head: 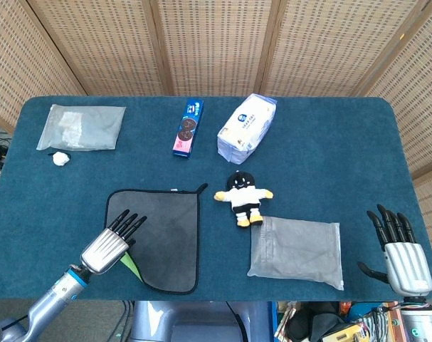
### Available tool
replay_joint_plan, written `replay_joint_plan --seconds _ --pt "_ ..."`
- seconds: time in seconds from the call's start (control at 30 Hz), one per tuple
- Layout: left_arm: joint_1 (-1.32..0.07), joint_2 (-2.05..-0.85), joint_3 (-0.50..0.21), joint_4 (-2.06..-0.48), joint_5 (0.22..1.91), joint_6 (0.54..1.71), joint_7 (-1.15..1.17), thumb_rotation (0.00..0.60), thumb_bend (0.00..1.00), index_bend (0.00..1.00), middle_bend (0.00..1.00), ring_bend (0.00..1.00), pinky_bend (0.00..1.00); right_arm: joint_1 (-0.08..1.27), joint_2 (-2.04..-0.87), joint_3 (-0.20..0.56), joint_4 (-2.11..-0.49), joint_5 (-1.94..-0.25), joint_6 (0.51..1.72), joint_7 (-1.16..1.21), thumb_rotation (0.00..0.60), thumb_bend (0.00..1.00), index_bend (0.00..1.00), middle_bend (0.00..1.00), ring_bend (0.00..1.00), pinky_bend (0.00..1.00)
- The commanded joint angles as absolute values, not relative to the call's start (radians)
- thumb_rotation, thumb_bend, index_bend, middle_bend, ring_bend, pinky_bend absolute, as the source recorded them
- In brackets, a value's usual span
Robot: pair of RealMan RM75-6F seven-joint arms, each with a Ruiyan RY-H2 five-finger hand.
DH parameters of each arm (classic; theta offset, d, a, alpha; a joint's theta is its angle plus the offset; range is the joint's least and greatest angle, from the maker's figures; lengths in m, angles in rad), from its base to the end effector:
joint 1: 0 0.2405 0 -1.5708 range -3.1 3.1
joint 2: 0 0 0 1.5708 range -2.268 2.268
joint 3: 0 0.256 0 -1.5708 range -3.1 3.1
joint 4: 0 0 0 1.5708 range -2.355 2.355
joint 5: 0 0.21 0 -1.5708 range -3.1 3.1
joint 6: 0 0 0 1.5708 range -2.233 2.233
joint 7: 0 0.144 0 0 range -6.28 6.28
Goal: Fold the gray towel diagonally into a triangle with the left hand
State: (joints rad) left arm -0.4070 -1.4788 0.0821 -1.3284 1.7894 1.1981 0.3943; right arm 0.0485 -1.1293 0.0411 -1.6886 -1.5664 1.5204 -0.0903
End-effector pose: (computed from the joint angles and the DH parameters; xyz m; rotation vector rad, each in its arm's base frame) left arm -0.2456 0.2246 -0.0032 -2.1425 -0.3718 -0.7796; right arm -0.2908 -0.1669 0.1496 1.4106 -0.8755 0.9307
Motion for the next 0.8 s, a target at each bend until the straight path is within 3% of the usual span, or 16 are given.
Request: replay_joint_plan --seconds 0.03,0.8 --pt "-0.427 -1.481 0.062 -1.345 1.773 1.174 0.415 0.600 0.44 0.60 0.00 0.00 0.00 0.050 -1.130 0.040 -1.686 -1.563 1.515 -0.085 0.600 0.00 0.00 0.00 0.00 0.00" --pt "-0.601 -1.562 -0.101 -1.348 1.634 1.012 0.545 0.600 0.44 0.60 0.00 0.00 0.00 0.067 -1.126 0.046 -1.659 -1.528 1.470 -0.024 0.600 0.00 0.00 0.00 0.00 0.00"
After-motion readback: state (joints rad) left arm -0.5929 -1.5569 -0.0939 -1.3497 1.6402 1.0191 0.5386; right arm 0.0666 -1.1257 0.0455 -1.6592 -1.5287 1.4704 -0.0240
